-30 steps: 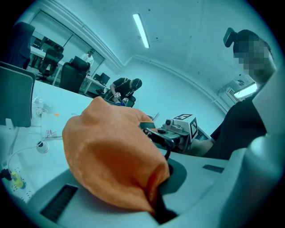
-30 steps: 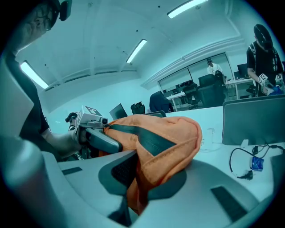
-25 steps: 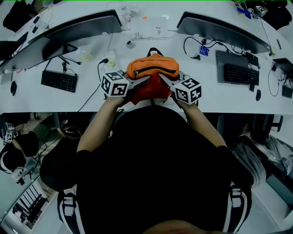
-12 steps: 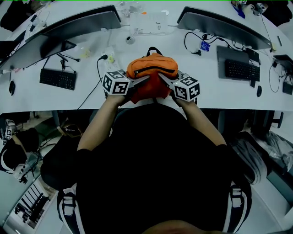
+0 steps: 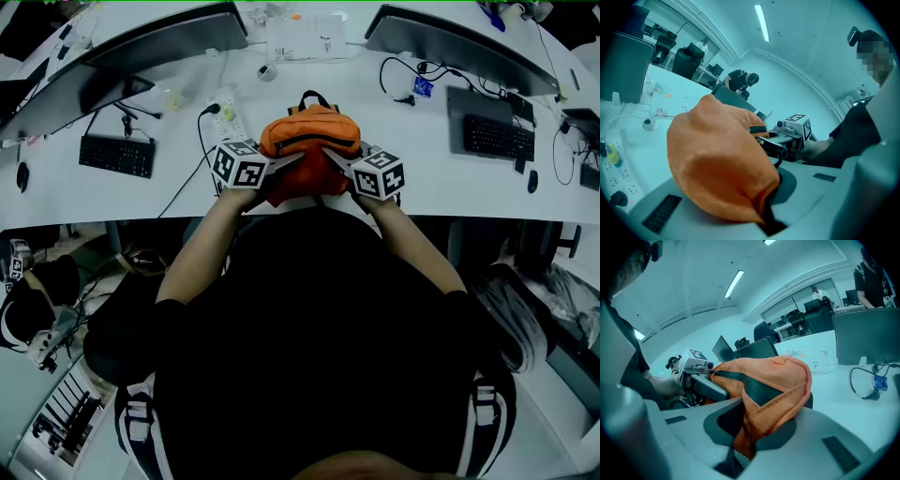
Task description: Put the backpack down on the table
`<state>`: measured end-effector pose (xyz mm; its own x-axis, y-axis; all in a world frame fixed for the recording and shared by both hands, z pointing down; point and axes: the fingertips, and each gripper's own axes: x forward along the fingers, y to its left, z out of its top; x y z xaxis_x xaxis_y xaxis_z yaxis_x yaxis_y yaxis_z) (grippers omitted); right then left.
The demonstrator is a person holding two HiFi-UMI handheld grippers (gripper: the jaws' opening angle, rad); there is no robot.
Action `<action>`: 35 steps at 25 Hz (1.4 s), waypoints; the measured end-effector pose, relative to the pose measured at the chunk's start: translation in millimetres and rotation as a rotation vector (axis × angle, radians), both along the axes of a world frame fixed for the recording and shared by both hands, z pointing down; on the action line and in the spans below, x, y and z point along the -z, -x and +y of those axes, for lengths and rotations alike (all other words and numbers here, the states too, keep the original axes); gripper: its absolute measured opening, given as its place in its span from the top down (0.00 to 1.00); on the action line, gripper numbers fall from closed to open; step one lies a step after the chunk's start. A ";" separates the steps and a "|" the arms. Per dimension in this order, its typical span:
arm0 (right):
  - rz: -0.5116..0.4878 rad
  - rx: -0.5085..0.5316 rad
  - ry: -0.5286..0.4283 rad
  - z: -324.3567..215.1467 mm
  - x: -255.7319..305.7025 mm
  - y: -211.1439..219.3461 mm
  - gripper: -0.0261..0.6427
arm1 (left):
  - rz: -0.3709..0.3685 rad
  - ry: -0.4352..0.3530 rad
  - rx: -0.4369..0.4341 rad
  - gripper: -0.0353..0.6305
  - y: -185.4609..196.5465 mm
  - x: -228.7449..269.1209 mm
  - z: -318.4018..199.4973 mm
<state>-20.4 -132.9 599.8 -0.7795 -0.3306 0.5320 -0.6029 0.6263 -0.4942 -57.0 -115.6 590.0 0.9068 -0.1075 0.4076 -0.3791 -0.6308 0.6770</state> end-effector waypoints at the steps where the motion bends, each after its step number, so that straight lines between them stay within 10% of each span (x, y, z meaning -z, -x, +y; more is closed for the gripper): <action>1: 0.002 0.002 0.006 0.9 -2.6 0.2 0.87 | -0.003 0.005 0.000 0.89 0.3 -3.0 0.6; 35: 0.079 0.008 0.094 -19.8 -78.7 8.0 0.87 | -0.100 0.077 0.025 0.89 13.8 -90.5 -27.8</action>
<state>-28.4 -152.6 678.5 -0.7362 -0.2701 0.6206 -0.6375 0.5846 -0.5019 -70.8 -143.4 680.5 0.8587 -0.0948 0.5037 -0.4622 -0.5679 0.6811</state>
